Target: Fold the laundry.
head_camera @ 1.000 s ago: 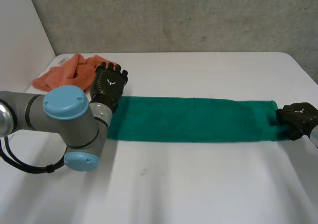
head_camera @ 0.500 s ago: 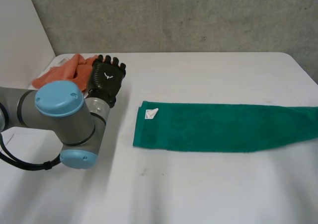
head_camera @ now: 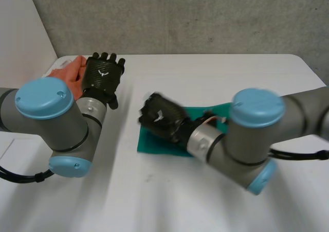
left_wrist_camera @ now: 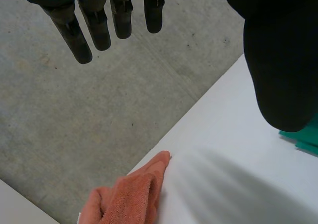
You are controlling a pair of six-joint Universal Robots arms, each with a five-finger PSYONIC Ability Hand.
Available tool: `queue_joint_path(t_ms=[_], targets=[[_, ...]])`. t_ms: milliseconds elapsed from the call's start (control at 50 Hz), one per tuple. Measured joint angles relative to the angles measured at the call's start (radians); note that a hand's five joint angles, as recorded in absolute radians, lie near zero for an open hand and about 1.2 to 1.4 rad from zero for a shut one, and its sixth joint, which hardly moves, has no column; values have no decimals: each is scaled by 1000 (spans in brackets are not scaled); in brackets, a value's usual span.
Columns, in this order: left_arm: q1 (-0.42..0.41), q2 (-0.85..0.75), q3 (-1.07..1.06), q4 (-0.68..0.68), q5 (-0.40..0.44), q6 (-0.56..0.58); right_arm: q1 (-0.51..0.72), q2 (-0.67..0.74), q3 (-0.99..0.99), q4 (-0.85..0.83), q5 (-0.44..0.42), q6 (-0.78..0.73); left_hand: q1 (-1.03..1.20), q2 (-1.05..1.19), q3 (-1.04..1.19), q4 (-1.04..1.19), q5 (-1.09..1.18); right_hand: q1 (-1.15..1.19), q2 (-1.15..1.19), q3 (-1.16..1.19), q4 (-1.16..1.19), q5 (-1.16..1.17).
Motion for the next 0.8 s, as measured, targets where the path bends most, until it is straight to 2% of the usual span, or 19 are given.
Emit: queue_joint_path(t_ms=[20, 40, 60, 100, 120, 140, 180, 240, 260, 280, 300, 400, 480, 540, 580, 620, 660, 720, 800], targets=[[-1, -3, -2, 0, 0, 0, 15, 20, -13, 2, 2, 1, 0, 0, 0, 0, 0, 0, 0, 0, 0, 0], [-2, -5, -3, 0, 0, 0, 31, 42, -28, 5, 6, 4, 0, 0, 0, 0, 0, -89, -114, -116, -102, -94], [-3, -7, -4, 1, 0, 1, 39, 56, -37, 7, 15, 9, 0, 0, 0, 0, 0, -340, -378, -375, -377, -355], [-4, -9, -4, 1, 0, 1, 44, 64, -44, 9, 28, 16, 0, 0, 0, 0, 0, -340, -378, -375, -377, -355], [-7, -11, -4, 1, 1, 2, 46, 67, -50, 12, 68, 39, 0, 0, 0, 0, 0, -675, -796, -792, -793, -771], [-9, -12, -4, 2, 1, 2, 44, 64, -52, 13, 96, 59, 0, 0, 0, 0, 0, -757, -915, -912, -914, -888], [-15, -13, -3, 2, 2, 2, 39, 54, -51, 16, 137, 93, 0, 0, 0, 0, 0, -773, -939, -941, -939, -912], [-37, -15, 2, 2, 5, 2, -7, -1, -30, 35, 266, 242, 0, 0, 0, 0, 0, -783, -956, -967, -954, -928], [-37, -15, 2, 2, 5, 2, -7, -1, -30, 35, 266, 242, 0, 0, 0, 0, 0, -783, -956, -967, -954, -928], [-54, -16, 6, 3, 8, 2, -65, -56, 3, 62, 326, 364, 0, 0, 0, 0, 0, -783, -956, -967, -954, -928], [-62, -17, 8, 3, 11, 2, -94, -81, 23, 78, 343, 416, 0, 0, 0, 0, 0, -783, -956, -967, -954, -928], [-100, -20, 12, 4, 28, 2, -198, -157, 113, 142, 350, 564, 0, 0, 0, 0, 0, -783, -956, -967, -954, -928], [-138, -42, 20, 5, 47, 2, -316, -198, 260, 189, 294, 637, 0, 0, 0, 0, 0, -783, -956, -967, -954, -928], [-148, -55, 25, 5, 50, 2, -343, -198, 296, 184, 277, 636, 0, 0, 0, 0, 0, -779, -949, -958, -950, -924], [-155, -69, 32, 5, 51, 2, -379, -182, 345, 159, 252, 619, 0, 0, 0, 0, 0, -657, -801, -804, -814, -797], [-157, -75, 36, 5, 51, 2, -393, -165, 360, 139, 246, 599, 0, 0, 0, 0, 0, -469, -588, -591, -623, -618], [-157, -79, 38, 4, 50, 2, -406, -142, 369, 114, 250, 563, 0, 0, 0, 0, 0, -128, -164, -202, -207, -215], [-155, -80, 36, 3, 49, 2, -417, -125, 370, 90, 276, 516, 0, 0, 0, 0, 0, -39, -24, -45, -40, -51], [-153, -75, 29, 1, 48, 1, -427, -126, 360, 54, 339, 444, 0, 0, 0, 0, 0, -25, -10, 0, 0, -21]])
